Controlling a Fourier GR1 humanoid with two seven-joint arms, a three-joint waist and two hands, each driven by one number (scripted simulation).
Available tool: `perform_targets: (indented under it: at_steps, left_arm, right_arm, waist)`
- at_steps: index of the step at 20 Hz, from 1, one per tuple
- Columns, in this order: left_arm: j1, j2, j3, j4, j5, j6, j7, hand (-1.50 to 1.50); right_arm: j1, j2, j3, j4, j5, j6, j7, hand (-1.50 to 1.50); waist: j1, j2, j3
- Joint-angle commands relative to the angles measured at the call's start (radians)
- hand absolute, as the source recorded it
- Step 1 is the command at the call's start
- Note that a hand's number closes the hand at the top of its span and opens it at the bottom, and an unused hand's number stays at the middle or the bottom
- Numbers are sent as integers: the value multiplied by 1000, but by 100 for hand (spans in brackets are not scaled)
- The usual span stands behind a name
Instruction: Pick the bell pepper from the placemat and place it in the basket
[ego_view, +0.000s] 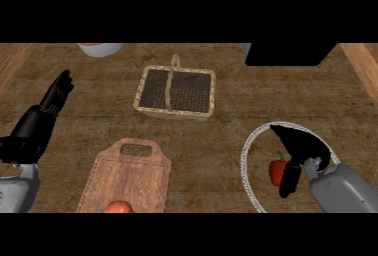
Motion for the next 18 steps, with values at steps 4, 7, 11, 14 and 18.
perform_targets:
  at_steps: [4,7,11,14,18]
  left_arm:
    - [-28,-31,22,-37,-37,-20,65,0]
    - [-8,-49,37,-21,-30,-55,37,0]
    - [-68,-83,38,55,-71,-42,16,0]
    - [-47,-67,73,19,-70,-62,35,0]
    - [-32,-75,94,57,-74,-87,-47,0]
  right_arm:
    - [108,68,-14,-22,102,21,24,-150]
    - [132,62,-56,-8,147,28,-17,-150]
    - [134,69,-84,97,208,4,-141,-150]
    - [200,92,-86,47,232,8,-131,-150]
    - [166,184,-125,50,235,7,-93,150]
  waist:
    - [-1,-1,0]
    - [-2,0,0]
    - [-3,1,0]
    - [-4,0,0]
    - [-2,0,0]
